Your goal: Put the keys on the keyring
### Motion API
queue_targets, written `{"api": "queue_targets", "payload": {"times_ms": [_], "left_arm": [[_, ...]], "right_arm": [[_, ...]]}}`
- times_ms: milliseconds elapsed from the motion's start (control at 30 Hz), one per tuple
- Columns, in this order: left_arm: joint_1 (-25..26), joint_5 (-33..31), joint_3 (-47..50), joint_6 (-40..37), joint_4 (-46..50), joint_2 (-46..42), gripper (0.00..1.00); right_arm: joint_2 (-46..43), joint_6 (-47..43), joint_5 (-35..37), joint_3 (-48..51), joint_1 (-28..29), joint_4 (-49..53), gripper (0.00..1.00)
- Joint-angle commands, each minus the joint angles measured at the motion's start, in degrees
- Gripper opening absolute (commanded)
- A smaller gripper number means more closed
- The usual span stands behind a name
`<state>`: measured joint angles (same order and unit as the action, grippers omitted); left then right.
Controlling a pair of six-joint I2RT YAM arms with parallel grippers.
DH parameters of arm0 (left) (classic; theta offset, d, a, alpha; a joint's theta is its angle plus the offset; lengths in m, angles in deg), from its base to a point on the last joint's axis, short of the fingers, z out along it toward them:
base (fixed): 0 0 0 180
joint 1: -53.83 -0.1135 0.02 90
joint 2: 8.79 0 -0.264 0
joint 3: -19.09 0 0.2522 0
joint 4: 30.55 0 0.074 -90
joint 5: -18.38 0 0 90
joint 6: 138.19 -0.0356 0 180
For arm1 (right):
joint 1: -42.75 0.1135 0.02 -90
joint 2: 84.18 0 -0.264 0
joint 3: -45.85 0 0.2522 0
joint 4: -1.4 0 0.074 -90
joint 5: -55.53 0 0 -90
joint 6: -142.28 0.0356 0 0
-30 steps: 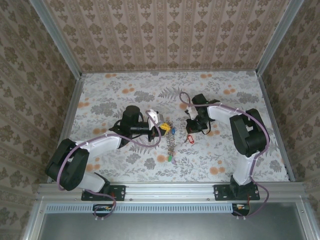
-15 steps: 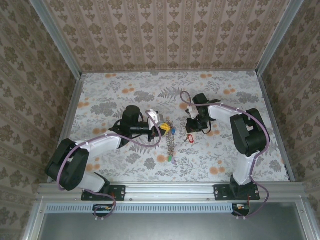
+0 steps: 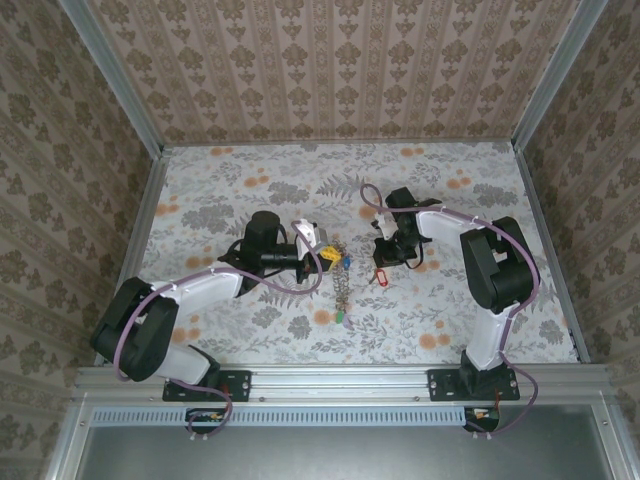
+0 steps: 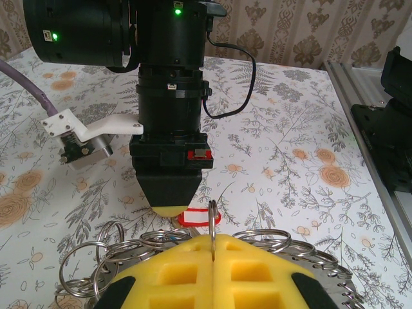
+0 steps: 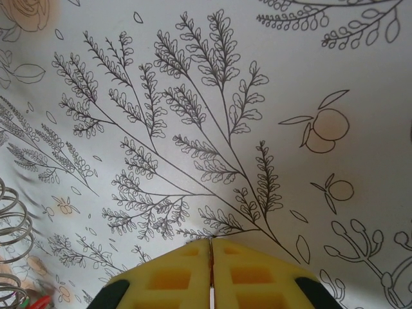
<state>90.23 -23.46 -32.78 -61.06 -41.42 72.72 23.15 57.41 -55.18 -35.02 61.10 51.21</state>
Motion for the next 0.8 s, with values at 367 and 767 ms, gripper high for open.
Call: {"api": "queue_targets", "payload": {"times_ms": [367, 767], "left_arm": [[0.2, 1.6, -1.2, -0.9, -0.7, -1.0, 0.0], [0.2, 1.6, -1.1, -0.9, -0.7, -1.0, 0.0]], "right_arm": [[-0.4, -0.7, 0.5, -0.6, -0.1, 2.1, 0.1], [-0.1, -1.3, 0.7, -0.9, 0.4, 3.2, 0.15]]}}
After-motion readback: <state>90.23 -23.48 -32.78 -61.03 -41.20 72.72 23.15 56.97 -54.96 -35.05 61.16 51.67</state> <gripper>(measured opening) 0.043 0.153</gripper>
